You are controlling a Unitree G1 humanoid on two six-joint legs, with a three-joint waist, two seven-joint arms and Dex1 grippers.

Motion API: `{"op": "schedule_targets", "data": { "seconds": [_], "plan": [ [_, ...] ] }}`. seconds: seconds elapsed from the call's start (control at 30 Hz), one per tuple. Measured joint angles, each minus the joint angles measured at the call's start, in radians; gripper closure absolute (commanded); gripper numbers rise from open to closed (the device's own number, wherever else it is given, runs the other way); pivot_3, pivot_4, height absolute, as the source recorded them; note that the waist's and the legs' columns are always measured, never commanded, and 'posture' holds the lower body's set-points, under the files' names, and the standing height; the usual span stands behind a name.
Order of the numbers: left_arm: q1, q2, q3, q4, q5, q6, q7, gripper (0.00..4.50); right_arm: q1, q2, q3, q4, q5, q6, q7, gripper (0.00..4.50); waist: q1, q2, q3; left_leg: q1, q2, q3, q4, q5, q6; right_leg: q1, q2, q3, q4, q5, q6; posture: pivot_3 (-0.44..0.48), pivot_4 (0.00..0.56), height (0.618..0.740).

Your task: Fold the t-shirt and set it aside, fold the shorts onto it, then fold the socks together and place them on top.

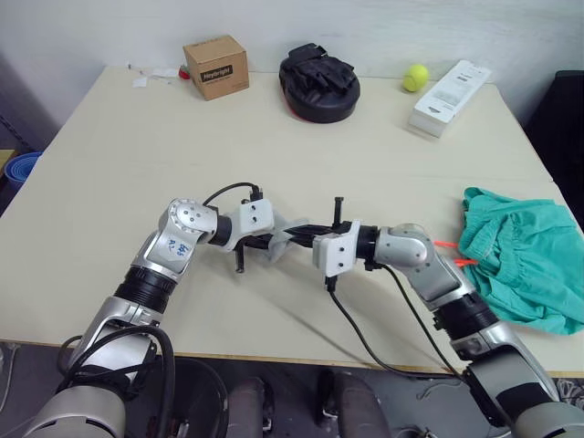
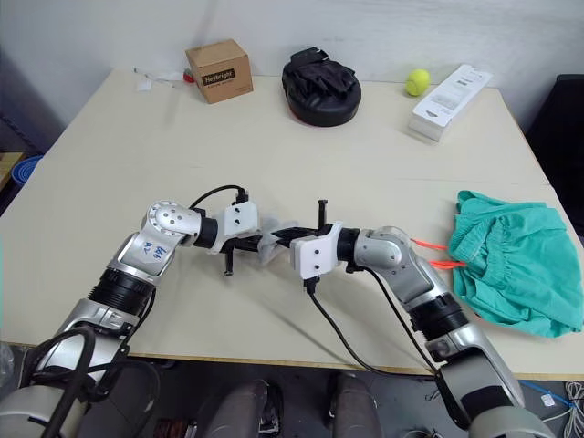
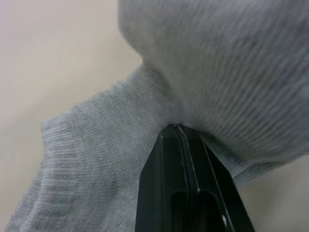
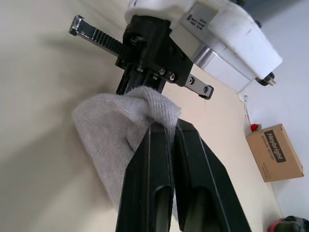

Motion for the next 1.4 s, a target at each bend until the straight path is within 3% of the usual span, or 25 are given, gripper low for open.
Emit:
{"op": "schedule_targets", "data": {
  "seconds": [0.57, 1.03, 1.4],
  "plan": [
    [0.092, 0.02, 0.089, -0.146, -0.059, 0.205, 0.037, 4.5, -0.106, 0.114, 0.008, 0.245, -0.06, -0.085, -0.055, 4.47, -0.027, 0.002, 0.001, 0.0, 0.001, 0.0, -0.003, 0.0, -0.002, -0.002, 0.001, 0.0, 0.0, -0.001, -0.001, 0.0, 0.15, 0.74],
    [0.091, 0.084, 0.14, -0.157, -0.108, 0.304, 0.07, 4.5, -0.124, 0.116, 0.008, 0.281, -0.062, -0.166, -0.048, 4.47, -0.026, 0.004, 0.003, -0.002, 0.001, 0.0, -0.003, 0.0, -0.002, -0.003, 0.002, 0.0, 0.0, -0.001, -0.002, 0.0, 0.15, 0.74],
    [0.092, 0.094, 0.141, -0.129, -0.114, 0.273, 0.082, 4.5, -0.143, 0.109, 0.008, 0.293, -0.064, -0.174, -0.049, 4.47, -0.026, 0.005, 0.003, -0.002, 0.001, 0.0, -0.003, 0.0, -0.002, -0.003, 0.002, 0.0, 0.0, -0.001, -0.002, 0.0, 0.15, 0.74]
  ]
}}
